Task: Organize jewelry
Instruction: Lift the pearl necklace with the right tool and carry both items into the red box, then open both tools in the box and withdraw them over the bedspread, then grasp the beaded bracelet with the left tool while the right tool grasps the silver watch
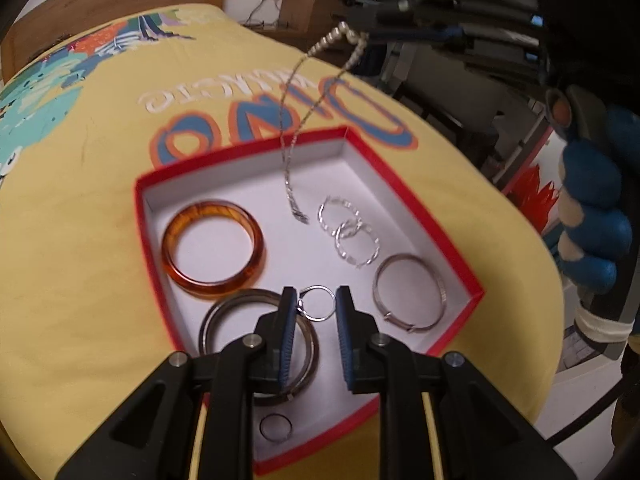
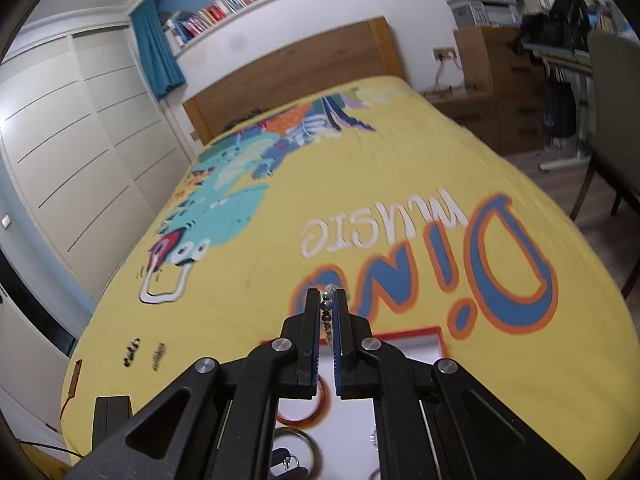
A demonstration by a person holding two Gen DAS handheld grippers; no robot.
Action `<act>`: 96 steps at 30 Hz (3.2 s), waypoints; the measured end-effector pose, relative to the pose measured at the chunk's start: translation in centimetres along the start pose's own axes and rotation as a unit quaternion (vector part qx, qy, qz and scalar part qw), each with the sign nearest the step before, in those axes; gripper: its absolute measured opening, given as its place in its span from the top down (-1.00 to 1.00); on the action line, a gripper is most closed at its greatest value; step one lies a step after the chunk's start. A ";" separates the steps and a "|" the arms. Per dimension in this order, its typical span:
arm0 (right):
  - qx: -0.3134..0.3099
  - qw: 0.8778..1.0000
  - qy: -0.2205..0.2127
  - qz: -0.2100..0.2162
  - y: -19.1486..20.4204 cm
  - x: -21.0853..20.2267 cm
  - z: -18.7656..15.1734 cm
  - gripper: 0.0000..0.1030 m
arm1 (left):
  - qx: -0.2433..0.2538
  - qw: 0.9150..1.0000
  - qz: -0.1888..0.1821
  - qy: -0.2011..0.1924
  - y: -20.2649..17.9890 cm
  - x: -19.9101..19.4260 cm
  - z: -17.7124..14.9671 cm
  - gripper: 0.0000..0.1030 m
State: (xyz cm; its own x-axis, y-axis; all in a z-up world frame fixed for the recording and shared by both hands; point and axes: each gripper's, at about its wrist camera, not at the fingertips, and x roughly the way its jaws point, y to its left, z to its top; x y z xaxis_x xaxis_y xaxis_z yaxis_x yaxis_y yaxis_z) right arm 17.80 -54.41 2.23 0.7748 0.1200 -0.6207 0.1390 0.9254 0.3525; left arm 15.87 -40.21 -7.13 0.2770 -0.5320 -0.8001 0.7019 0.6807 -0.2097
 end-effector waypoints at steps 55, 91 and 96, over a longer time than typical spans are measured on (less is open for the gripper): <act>-0.060 0.998 0.023 -0.002 16.5 -14.9 -13.2 0.14 | -0.004 0.992 0.110 -0.067 6.2 -26.2 -14.0 0.23; -0.142 0.973 0.164 0.084 31.3 13.2 -16.1 0.14 | -0.235 0.950 0.193 -0.070 36.6 -22.4 -18.1 0.22; -0.136 0.972 0.169 0.089 32.1 17.2 -15.6 0.14 | -0.231 0.953 0.184 -0.066 38.4 -19.5 -16.2 0.22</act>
State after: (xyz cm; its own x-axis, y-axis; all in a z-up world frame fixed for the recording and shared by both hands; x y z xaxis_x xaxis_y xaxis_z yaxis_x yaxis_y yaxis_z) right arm 25.95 -17.06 -8.05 0.5183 0.3551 -0.7780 -0.1818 0.9347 0.3055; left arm 26.85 4.44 -8.69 0.5501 -0.2521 -0.7961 0.1864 0.9664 -0.1772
